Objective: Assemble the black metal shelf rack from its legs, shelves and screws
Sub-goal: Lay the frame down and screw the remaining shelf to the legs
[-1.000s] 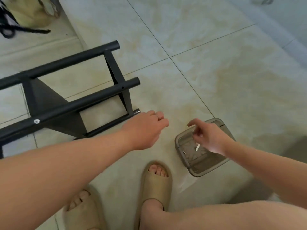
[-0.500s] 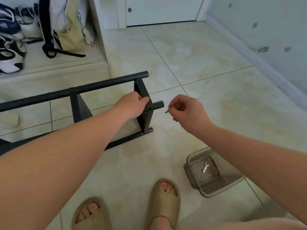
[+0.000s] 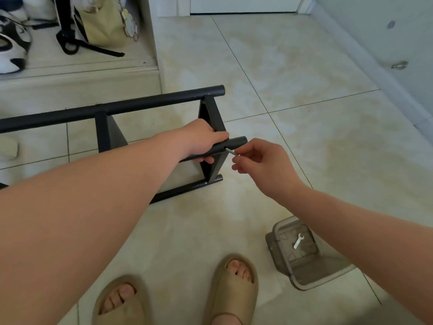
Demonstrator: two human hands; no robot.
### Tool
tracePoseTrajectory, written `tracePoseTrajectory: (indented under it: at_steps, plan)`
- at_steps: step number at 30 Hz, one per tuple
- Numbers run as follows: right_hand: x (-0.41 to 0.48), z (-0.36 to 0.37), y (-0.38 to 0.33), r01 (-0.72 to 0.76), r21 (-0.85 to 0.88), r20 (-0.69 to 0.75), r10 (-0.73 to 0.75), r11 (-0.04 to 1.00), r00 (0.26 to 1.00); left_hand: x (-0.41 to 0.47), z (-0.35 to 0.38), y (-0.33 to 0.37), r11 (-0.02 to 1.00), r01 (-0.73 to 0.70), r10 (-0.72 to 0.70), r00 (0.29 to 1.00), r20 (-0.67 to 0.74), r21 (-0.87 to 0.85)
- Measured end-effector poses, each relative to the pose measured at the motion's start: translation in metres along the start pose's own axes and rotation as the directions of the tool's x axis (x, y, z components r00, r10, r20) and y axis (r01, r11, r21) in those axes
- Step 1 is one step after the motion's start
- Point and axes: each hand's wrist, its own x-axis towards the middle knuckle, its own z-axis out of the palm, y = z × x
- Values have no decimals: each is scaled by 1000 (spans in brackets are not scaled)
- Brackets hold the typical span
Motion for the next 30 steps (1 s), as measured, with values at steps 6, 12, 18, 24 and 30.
tracePoseTrajectory:
  at_steps: [6, 12, 18, 24, 30]
  plan:
    - [2, 6, 2, -6, 3, -11, 6, 1000, 1000, -2, 4, 1, 999, -31, 31, 999, -33, 15]
    - [3, 12, -3, 14, -81, -2, -15, 997, 1000, -10, 8, 3, 998, -43, 44, 999, -29, 38]
    - [0, 14, 0, 15, -102, -4, -15, 995, 1000, -15, 9, 4, 998, -40, 41, 999, -30, 40]
    - [0, 15, 0, 14, -69, -6, -14, 997, 1000, -17, 7, 4, 999, -39, 39, 999, -10, 25]
    - [2, 14, -2, -56, 97, 5, 56, 994, 998, -19, 6, 5, 1000, -24, 24, 1000, 14, -9]
